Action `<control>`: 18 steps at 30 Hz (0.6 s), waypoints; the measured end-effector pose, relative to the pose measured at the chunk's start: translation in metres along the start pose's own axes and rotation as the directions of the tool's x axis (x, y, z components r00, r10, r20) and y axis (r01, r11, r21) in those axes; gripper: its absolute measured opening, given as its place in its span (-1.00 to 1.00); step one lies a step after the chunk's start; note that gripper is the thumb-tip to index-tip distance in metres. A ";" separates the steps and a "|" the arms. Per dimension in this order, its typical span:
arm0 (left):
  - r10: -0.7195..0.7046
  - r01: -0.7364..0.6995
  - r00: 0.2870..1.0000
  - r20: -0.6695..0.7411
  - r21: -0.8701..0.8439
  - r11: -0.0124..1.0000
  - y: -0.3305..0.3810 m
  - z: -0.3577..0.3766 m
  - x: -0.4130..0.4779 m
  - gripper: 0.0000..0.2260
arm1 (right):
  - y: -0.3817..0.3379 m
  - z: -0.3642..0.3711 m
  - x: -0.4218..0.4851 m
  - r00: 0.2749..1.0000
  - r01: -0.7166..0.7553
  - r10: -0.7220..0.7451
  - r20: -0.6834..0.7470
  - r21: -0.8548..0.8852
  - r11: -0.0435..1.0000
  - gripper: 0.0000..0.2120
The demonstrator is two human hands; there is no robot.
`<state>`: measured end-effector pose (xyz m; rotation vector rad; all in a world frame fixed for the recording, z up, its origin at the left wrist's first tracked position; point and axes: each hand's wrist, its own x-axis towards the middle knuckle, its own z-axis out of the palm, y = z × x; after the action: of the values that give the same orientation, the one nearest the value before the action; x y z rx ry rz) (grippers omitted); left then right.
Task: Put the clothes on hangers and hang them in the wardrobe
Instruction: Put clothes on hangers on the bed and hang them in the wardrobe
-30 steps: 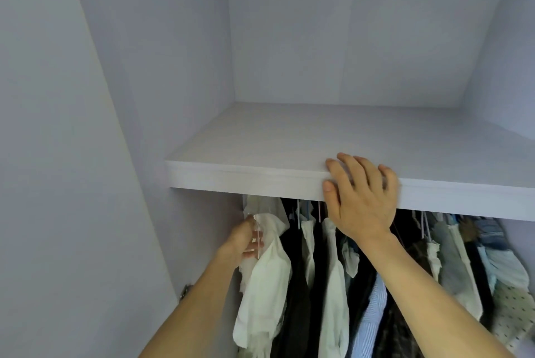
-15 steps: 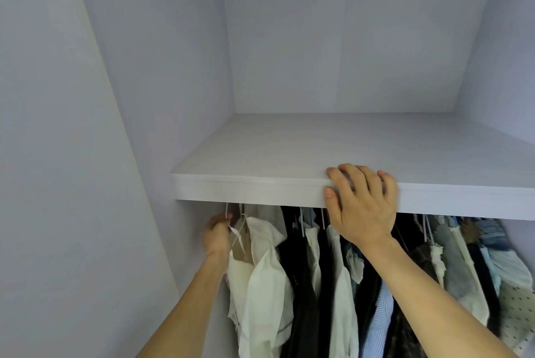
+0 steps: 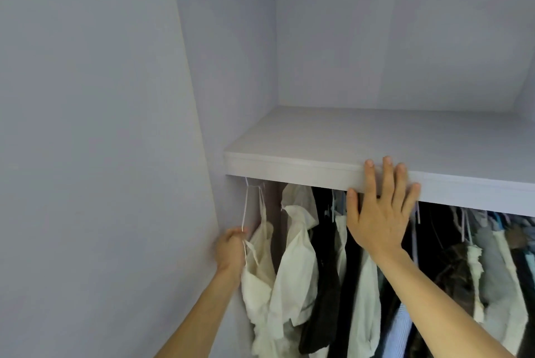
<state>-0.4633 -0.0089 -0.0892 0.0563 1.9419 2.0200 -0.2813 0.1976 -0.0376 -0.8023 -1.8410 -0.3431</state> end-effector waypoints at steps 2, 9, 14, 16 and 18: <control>-0.024 0.024 1.000 -0.002 0.004 1.000 -0.002 -0.017 -0.014 -0.90 | -0.010 -0.004 -0.013 0.997 -0.023 0.018 0.080 0.054 0.998 -0.28; -0.040 0.035 0.999 0.022 0.193 0.981 -0.007 -0.065 -0.080 -0.90 | -0.073 -0.032 -0.067 0.789 -0.229 -0.068 0.610 0.396 0.889 -0.39; 0.110 -0.127 0.992 0.069 0.354 0.926 0.027 -0.093 -0.127 -0.93 | -0.111 -0.055 -0.050 0.400 -0.492 -0.307 0.863 0.485 0.723 -0.26; 0.156 -0.174 0.985 0.078 0.380 0.908 0.047 -0.102 -0.144 -0.94 | -0.118 -0.064 -0.037 0.320 -0.619 -0.317 0.893 0.451 0.643 -0.27; 0.216 -0.236 0.972 0.097 0.388 0.891 0.068 -0.107 -0.162 -0.96 | -0.120 -0.072 -0.027 0.383 -0.666 -0.276 0.882 0.470 0.579 -0.29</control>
<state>-0.3528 -0.1558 0.0026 0.4480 2.3755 1.6934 -0.3045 0.0587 -0.0169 -0.5563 -2.4576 1.4243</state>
